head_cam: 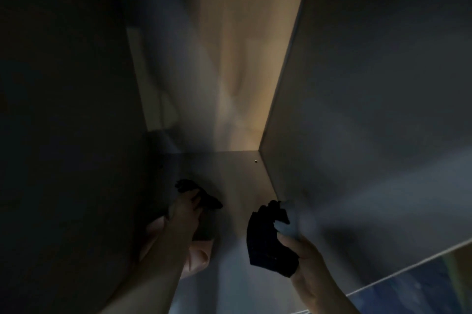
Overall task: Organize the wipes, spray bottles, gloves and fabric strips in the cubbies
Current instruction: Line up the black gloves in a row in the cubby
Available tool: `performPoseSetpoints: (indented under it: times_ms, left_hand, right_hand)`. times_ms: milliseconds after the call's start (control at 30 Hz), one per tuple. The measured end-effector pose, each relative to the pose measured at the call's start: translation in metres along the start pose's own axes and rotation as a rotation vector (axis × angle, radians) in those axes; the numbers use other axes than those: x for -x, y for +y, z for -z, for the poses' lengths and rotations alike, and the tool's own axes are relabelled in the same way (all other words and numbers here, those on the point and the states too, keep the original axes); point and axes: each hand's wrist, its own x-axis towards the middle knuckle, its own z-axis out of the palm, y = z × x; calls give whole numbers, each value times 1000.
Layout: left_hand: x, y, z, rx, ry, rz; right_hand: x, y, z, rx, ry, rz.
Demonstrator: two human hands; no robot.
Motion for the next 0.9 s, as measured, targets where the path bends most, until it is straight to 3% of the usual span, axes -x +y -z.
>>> performPoseSetpoints:
  times_ms: [100,233,333,400,500,633,733,900]
  left_hand:
    - [28,6,-1,125,-110,5]
    - [103,15,8,220,-351,55]
    - [140,12,21,162,-429,130]
    - [155,10,28,102,-402,146]
    - [172,8,40,4,-376,89]
    - [204,8,47,105,-423,-24]
    - [242,1,45,34,-455,-48]
    - [283,-8,61,8,-194,-214]
  right_hand:
    - [-5,8,4,-123,30,-49]
    - [16,8,-17,52,141,-67]
    - [31,4,-46,-111,51,-32]
    - [43,-3,-66,-171,-4,-55]
    - [60,-9,-78,-44,-46,15]
    - [87,-9,-93,148,-67,124]
    - [109,-3,-107,183,-139,115]
    - [136,18,-124,188,-149,28]
